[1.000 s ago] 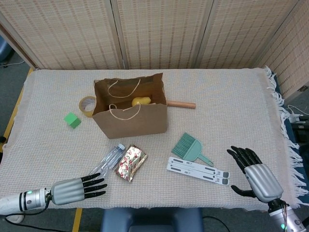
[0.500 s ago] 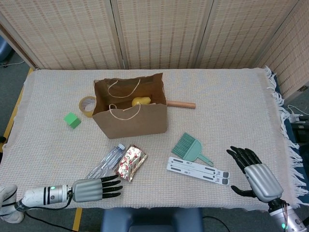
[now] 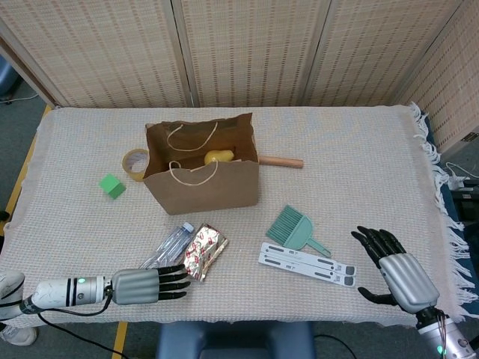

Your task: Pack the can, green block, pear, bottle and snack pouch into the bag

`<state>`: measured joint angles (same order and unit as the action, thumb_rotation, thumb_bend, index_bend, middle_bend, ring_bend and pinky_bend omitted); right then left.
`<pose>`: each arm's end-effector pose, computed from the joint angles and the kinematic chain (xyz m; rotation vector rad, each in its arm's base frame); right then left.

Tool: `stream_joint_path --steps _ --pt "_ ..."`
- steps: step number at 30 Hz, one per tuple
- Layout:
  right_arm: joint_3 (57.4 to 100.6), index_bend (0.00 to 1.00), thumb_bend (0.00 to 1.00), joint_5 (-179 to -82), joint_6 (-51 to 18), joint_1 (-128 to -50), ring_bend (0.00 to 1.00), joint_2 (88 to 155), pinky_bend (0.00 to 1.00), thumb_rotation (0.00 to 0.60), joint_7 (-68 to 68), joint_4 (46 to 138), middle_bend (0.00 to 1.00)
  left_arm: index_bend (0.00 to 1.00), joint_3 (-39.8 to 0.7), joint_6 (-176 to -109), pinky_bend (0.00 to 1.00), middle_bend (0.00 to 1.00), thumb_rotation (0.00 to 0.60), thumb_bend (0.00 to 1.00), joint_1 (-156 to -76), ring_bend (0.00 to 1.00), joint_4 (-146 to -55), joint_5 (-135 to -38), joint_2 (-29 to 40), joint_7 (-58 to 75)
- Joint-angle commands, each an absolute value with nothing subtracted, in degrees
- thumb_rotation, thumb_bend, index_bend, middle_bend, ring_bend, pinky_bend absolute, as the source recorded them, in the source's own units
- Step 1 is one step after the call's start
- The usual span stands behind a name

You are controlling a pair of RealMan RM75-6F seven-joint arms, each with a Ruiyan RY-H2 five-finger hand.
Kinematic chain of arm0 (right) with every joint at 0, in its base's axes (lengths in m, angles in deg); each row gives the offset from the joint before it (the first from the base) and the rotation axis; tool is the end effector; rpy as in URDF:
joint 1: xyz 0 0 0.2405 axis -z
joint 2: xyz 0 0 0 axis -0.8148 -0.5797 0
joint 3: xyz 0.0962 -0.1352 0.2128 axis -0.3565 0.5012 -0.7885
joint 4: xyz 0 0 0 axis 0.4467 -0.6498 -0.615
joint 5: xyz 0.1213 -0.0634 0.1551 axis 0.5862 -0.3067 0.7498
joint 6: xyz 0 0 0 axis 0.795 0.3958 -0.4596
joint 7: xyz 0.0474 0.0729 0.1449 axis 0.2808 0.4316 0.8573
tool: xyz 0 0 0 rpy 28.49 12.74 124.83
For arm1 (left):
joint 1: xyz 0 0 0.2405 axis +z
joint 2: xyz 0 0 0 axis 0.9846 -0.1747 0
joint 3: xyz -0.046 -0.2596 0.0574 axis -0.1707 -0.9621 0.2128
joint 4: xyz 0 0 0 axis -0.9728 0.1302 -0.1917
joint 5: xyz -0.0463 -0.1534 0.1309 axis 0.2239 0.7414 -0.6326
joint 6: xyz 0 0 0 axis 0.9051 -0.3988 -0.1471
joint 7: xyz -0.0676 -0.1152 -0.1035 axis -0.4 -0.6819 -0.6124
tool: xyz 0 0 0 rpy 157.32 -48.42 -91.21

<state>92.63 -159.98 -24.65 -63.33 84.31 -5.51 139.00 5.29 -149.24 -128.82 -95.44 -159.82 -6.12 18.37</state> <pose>-0.2240 -0.1840 0.1660 1.6847 -1.1410 0.8903 -0.2074 0.2800 0.0346 -2.7253 0.5816 -0.7385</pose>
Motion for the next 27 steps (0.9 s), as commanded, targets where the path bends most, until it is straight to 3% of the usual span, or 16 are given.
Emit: stream_joint_path --steps 1,10,27 --pt "92.7 0.00 0.10 -160.1 -24.7 -63.3 0.00 84.3 0.00 0.600 -5.6 139.0 0.00 0.00 5.0 -148.4 0.06 0.00 0.600 0.37 -129.5 0.00 -94.4 -159.3 -5.7 18.6" --pt "92.5 0.00 0.10 -159.4 -24.5 -63.4 0.00 84.7 0.00 0.600 -6.1 138.9 0.00 0.00 3.0 -146.7 0.06 0.00 0.600 0.37 -131.2 0.00 -89.8 -155.7 -3.8 17.5" --pt "92.2 0.00 0.10 -158.2 -24.1 -63.7 0.00 84.8 0.00 0.600 -6.7 139.0 0.00 0.00 3.0 -147.3 0.06 0.00 0.600 0.37 -132.2 0.00 -82.3 -152.1 -2.8 16.7"
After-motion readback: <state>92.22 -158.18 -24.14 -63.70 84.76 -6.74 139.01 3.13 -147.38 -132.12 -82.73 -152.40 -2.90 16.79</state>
